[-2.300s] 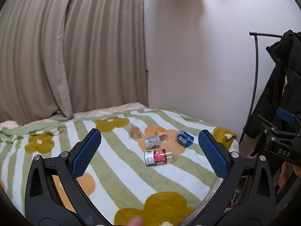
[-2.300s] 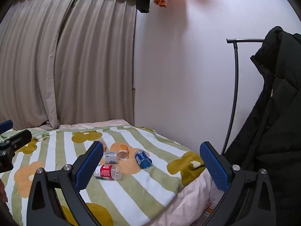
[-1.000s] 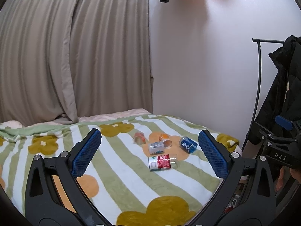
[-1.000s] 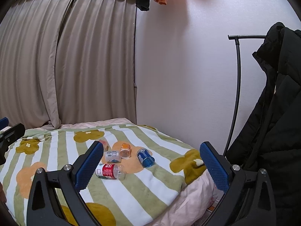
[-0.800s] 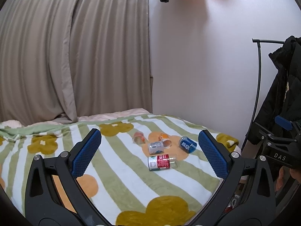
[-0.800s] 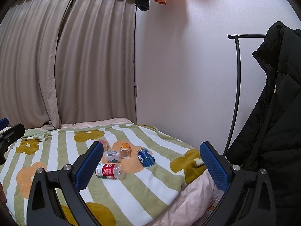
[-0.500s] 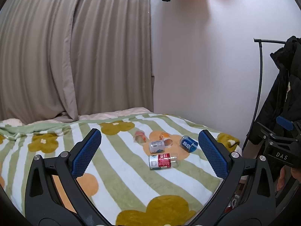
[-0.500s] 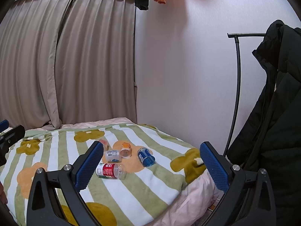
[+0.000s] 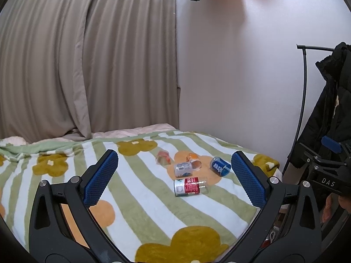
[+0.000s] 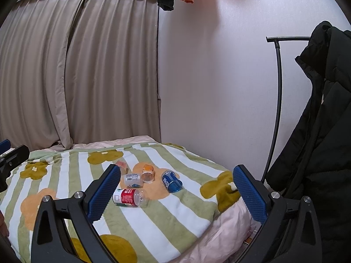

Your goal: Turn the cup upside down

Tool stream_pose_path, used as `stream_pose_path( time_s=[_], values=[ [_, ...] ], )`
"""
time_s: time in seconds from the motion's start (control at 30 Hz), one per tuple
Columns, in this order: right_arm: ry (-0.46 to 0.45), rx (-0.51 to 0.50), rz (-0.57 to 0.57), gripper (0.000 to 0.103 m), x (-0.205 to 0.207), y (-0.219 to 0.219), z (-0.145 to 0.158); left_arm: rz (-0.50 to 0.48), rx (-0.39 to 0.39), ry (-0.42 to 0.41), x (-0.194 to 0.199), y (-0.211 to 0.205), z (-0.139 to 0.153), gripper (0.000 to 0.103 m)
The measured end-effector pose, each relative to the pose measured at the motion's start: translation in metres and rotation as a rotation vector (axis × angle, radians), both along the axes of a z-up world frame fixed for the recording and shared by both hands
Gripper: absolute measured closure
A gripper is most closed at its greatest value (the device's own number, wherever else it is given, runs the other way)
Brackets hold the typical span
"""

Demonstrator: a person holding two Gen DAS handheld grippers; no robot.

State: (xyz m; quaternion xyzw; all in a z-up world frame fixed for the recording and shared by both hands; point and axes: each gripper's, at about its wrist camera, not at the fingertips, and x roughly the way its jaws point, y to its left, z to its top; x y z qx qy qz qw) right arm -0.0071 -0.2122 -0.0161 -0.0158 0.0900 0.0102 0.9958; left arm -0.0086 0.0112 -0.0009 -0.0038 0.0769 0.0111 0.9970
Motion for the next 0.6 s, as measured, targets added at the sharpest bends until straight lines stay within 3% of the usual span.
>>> stream_pose_path(
  time_s=[0.6],
  values=[
    [0.004,0.001,0.000,0.001,-0.0013,0.0006,-0.0004,-0.002,-0.003,0.005,0.0009,0.0043,-0.0002,0.000]
  ],
)
